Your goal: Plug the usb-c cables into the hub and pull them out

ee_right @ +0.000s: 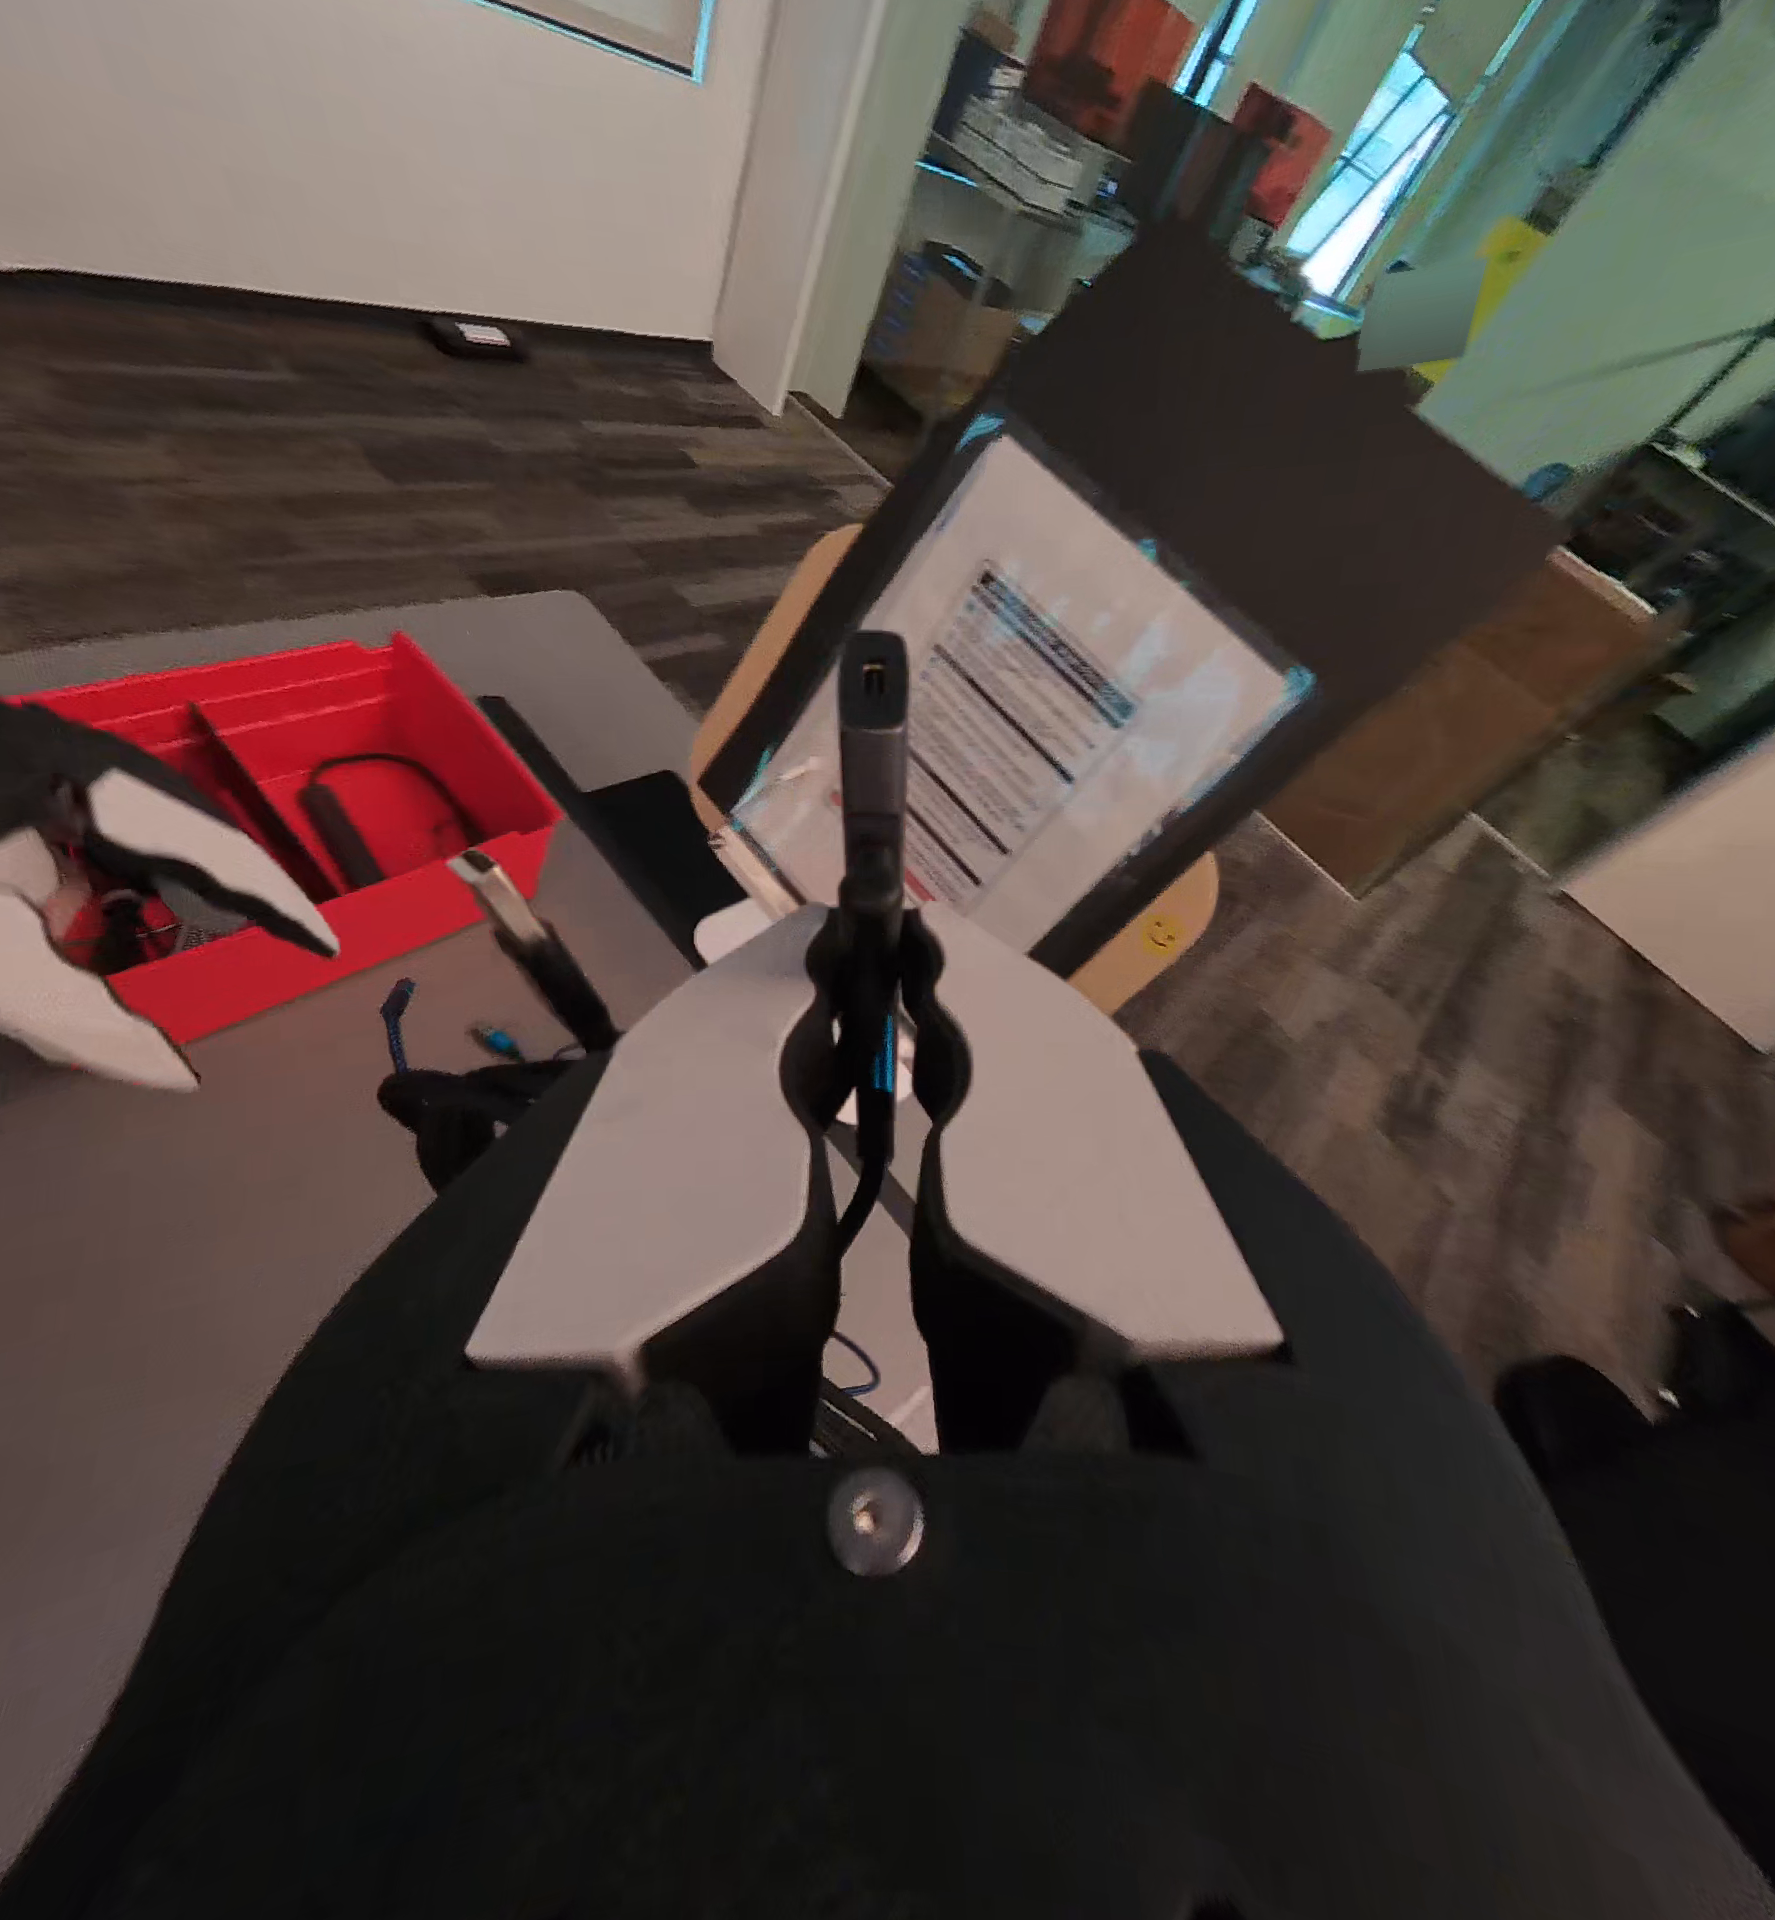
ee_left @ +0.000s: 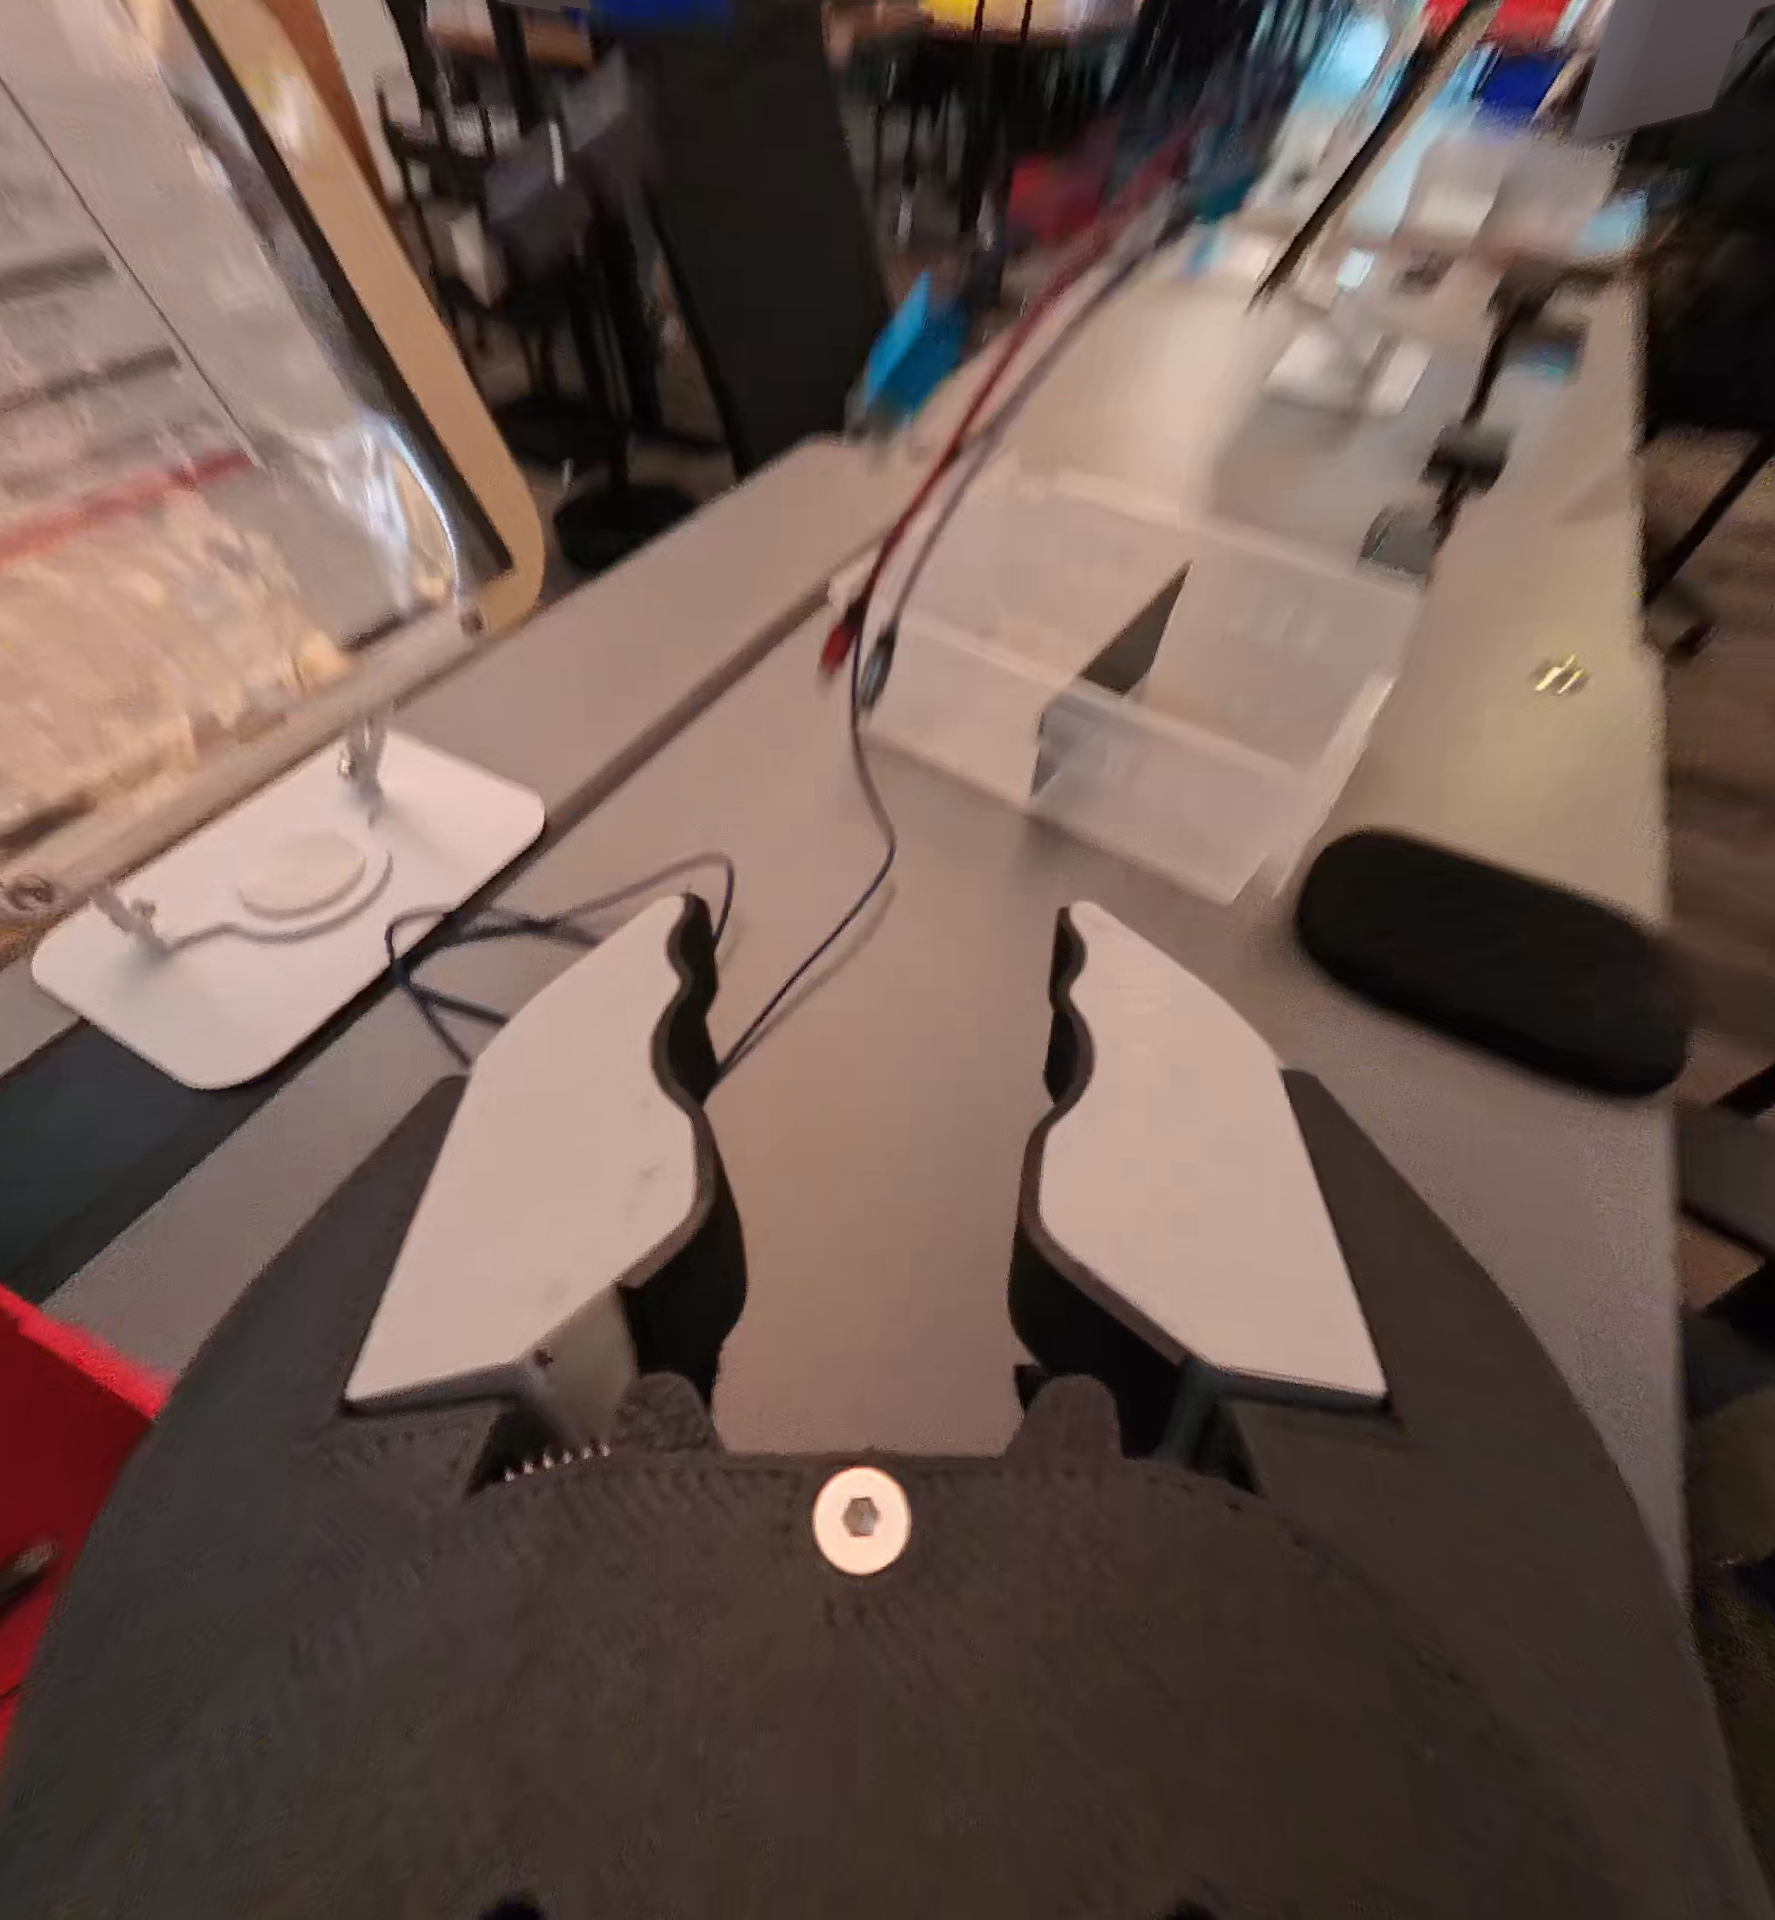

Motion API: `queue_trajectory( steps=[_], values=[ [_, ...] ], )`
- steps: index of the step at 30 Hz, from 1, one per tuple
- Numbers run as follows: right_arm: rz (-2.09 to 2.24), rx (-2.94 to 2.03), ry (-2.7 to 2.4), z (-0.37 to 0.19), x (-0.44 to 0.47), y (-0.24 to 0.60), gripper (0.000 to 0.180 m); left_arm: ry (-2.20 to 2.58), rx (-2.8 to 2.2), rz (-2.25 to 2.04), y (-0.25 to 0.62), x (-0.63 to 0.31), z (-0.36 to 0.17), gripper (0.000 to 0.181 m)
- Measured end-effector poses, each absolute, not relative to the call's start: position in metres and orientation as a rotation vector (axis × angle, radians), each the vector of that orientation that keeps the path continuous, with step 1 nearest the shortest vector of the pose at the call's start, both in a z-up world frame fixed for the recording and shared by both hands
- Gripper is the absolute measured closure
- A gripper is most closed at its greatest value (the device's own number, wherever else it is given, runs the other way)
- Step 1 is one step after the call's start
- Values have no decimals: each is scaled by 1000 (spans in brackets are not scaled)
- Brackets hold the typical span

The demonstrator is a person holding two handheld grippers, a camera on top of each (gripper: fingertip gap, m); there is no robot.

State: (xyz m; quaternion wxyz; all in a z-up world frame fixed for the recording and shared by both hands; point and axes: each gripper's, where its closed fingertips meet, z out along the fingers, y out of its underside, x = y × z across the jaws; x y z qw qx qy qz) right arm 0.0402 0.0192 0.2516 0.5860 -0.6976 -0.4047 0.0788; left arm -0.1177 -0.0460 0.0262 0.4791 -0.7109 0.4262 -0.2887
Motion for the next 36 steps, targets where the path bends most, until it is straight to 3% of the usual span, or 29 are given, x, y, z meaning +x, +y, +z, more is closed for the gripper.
queue_trajectory(
  steps=[3, 9, 12, 17, 20, 23, 25, 26, 31, 36],
  values=[
    [170, -1643, -896, 270, 57, 18, 170, 1138, -1822, -583, -30, -92, -25, 106],
    [163, -1650, -865, 296, 78, 9, 170, 1197, -1985, -448, 3, -48, -120, 97],
    [165, -1648, -879, 300, 83, 4, 170, 1205, -2022, -387, 32, -33, -142, 94],
    [183, -1661, -894, 290, 94, 0, 170, 1330, -2227, -637, 43, -11, -182, 83],
    [194, -1683, -903, 280, 104, 2, 170, 1478, -2231, -508, 47, -9, -206, 81],
    [192, -1696, -914, 271, 114, 4, 170, 1551, -2164, -433, 44, -3, -207, 104],
    [201, -1703, -911, 266, 121, 6, 170, 1561, -2138, -496, 36, 5, -205, 161],
    [202, -1707, -908, 264, 126, 7, 170, 1542, -2145, -532, 34, 8, -205, 171],
    [194, -1753, -863, 248, 159, 18, 170, 1492, -2205, -609, 28, 7, -189, 175],
    [179, -1796, -781, 238, 202, 31, 170, 1408, -1954, -842, 9, 26, -70, 176]
  ],
)
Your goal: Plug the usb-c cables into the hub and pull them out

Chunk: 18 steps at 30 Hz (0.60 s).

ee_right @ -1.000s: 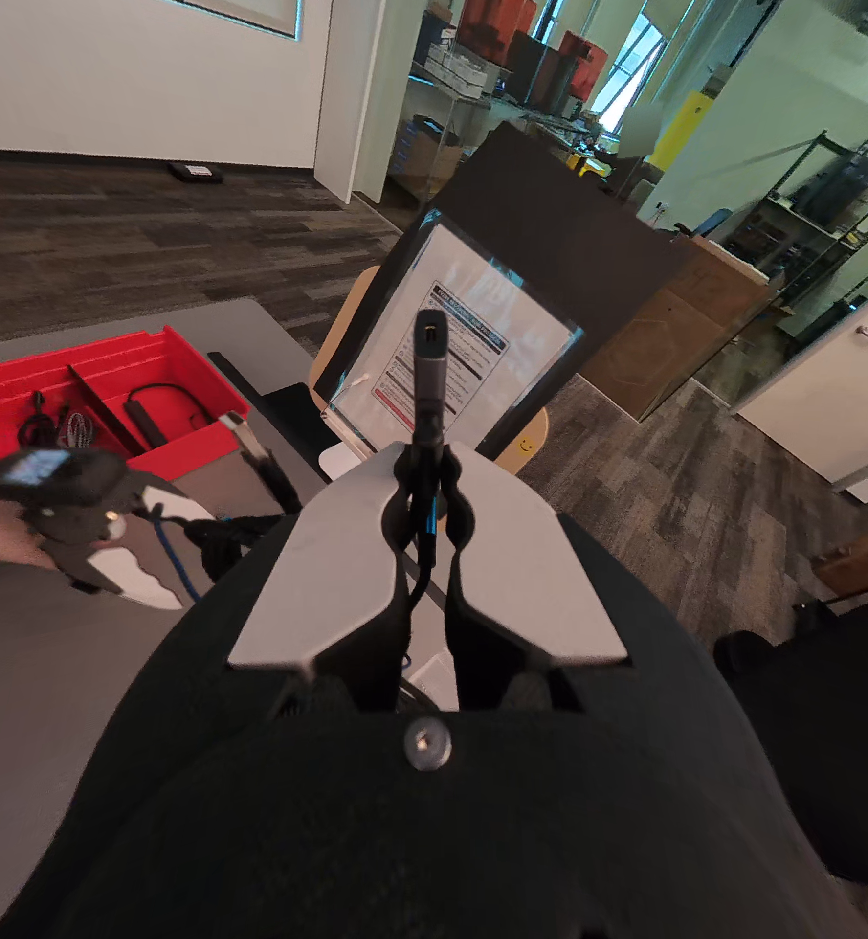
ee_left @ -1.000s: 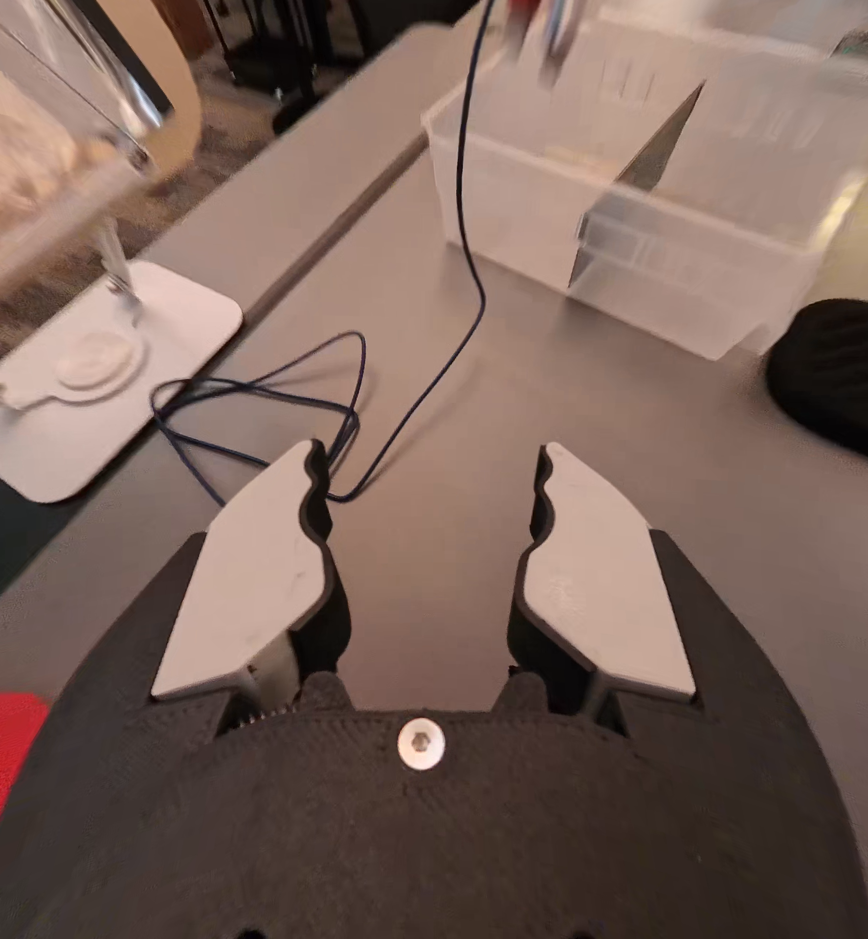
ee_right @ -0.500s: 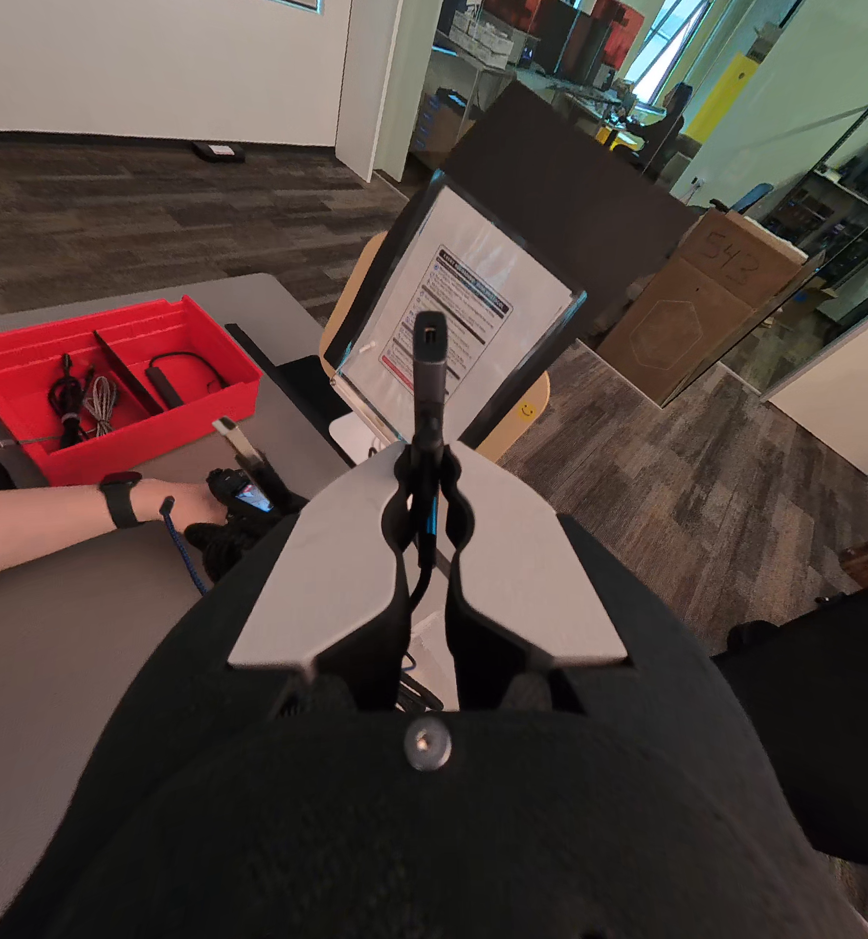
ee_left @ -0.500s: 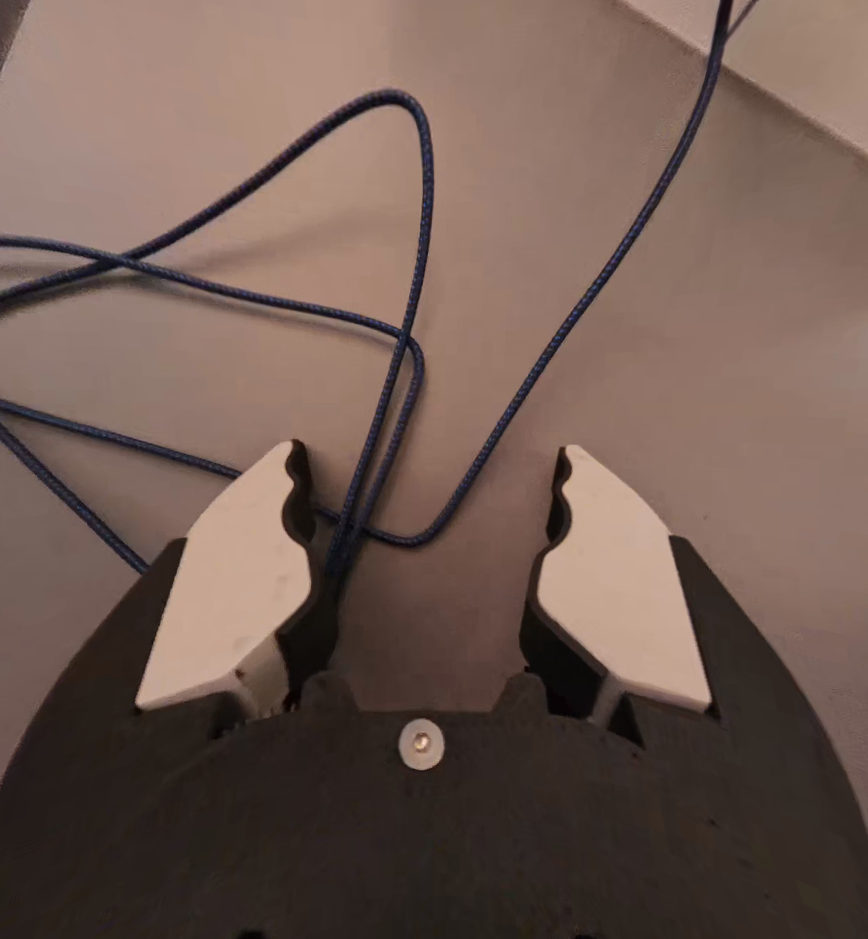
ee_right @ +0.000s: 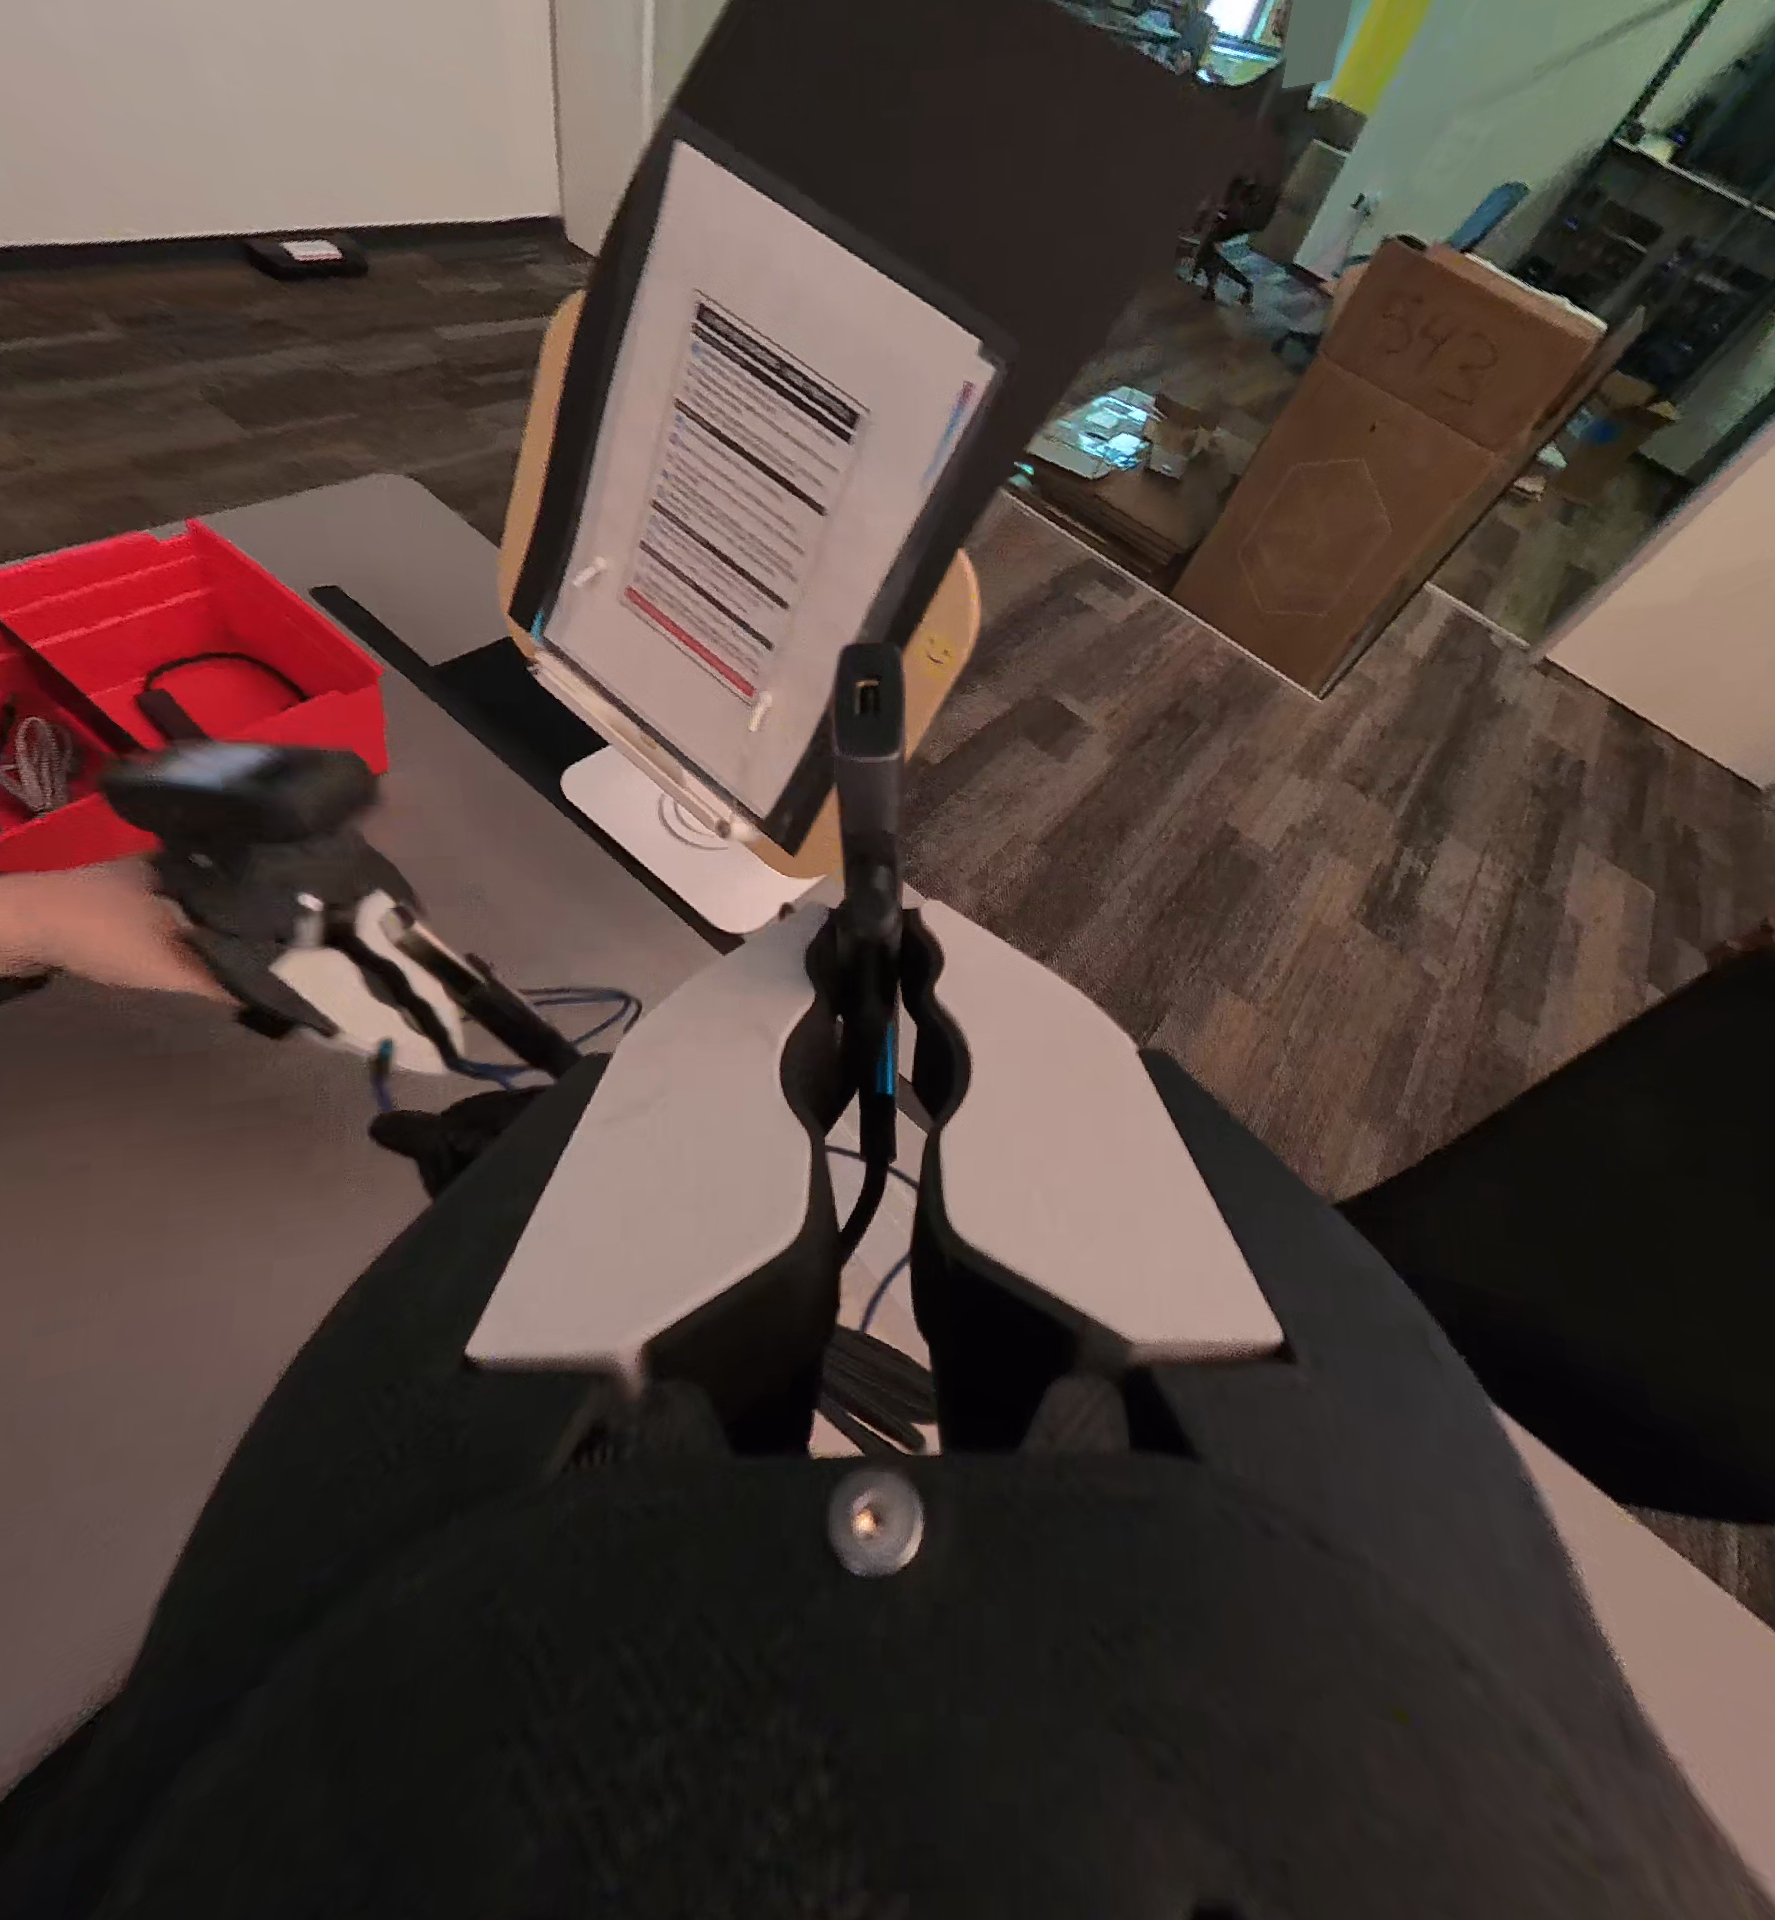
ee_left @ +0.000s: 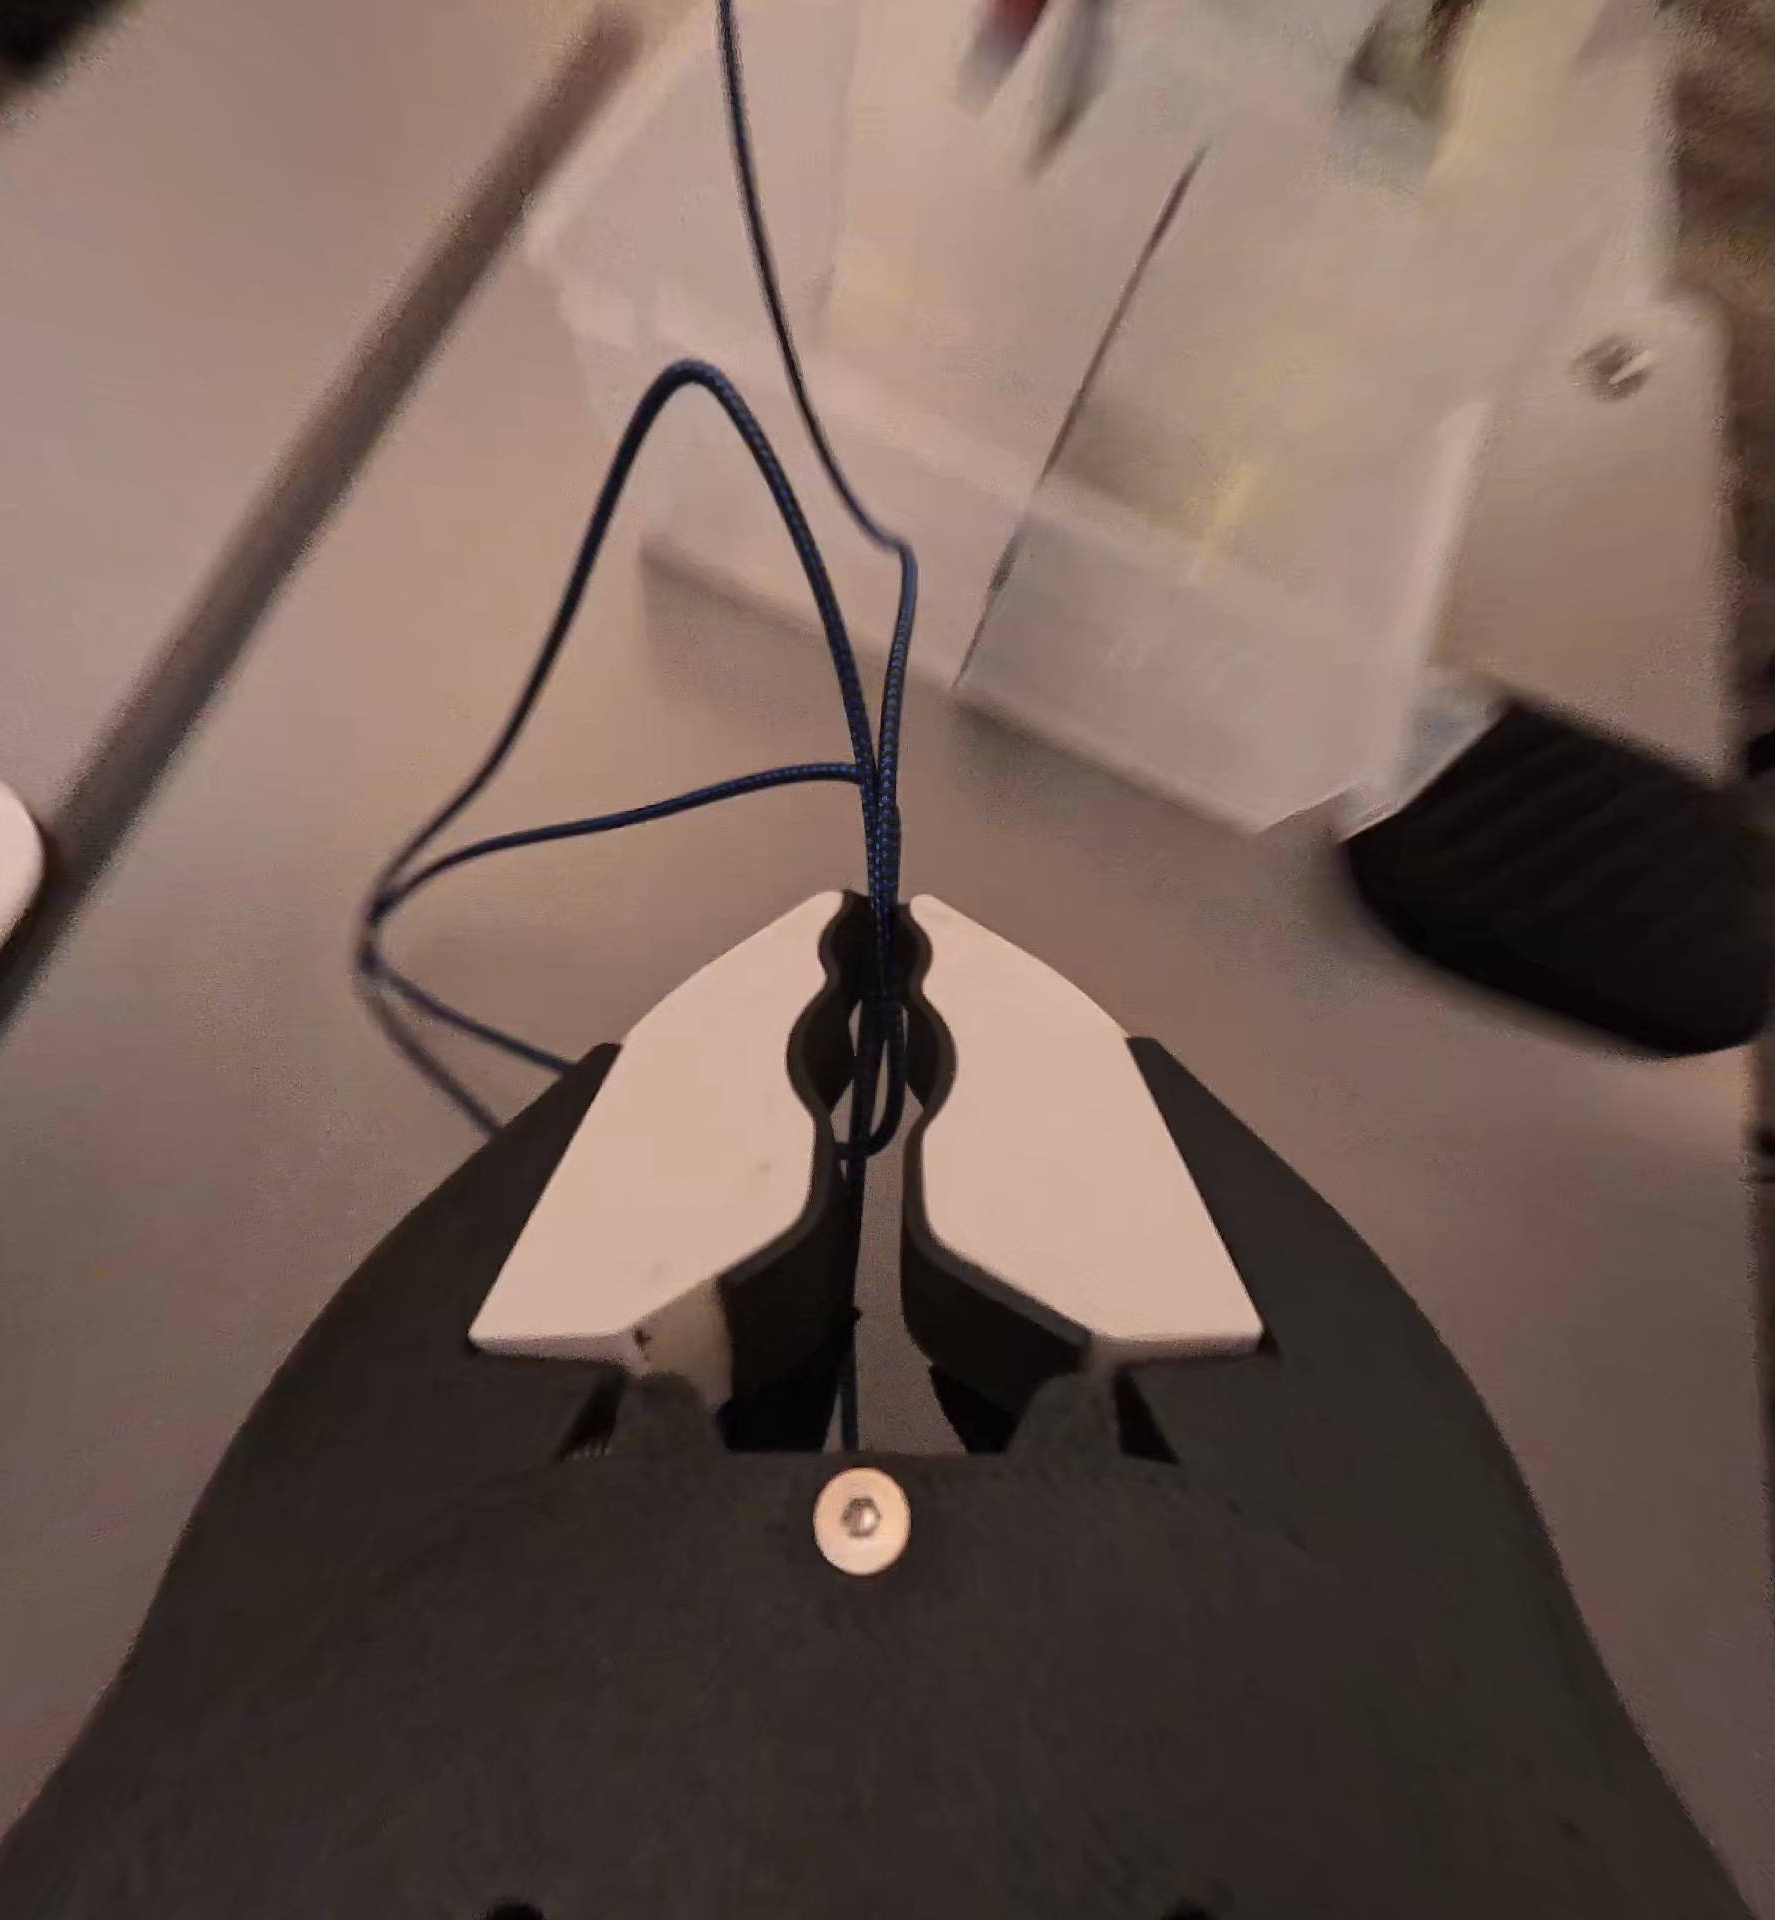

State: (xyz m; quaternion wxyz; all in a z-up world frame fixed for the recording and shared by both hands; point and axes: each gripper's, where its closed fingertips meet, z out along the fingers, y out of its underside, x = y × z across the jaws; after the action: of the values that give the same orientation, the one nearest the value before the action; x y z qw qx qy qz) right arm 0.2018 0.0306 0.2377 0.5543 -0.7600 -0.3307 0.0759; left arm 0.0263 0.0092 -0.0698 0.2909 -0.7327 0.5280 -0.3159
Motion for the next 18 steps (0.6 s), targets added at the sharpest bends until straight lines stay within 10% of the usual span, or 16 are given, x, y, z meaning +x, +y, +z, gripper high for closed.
queue_trajectory(
  steps=[7, 18],
  values=[
    [247, -1877, -595, 234, 266, 42, 170, 1516, -1611, -1015, -33, 95, 103, 179],
    [380, -2099, -551, 185, 303, 36, 170, 1666, -1735, -1353, -28, 219, 69, 178]
  ],
)
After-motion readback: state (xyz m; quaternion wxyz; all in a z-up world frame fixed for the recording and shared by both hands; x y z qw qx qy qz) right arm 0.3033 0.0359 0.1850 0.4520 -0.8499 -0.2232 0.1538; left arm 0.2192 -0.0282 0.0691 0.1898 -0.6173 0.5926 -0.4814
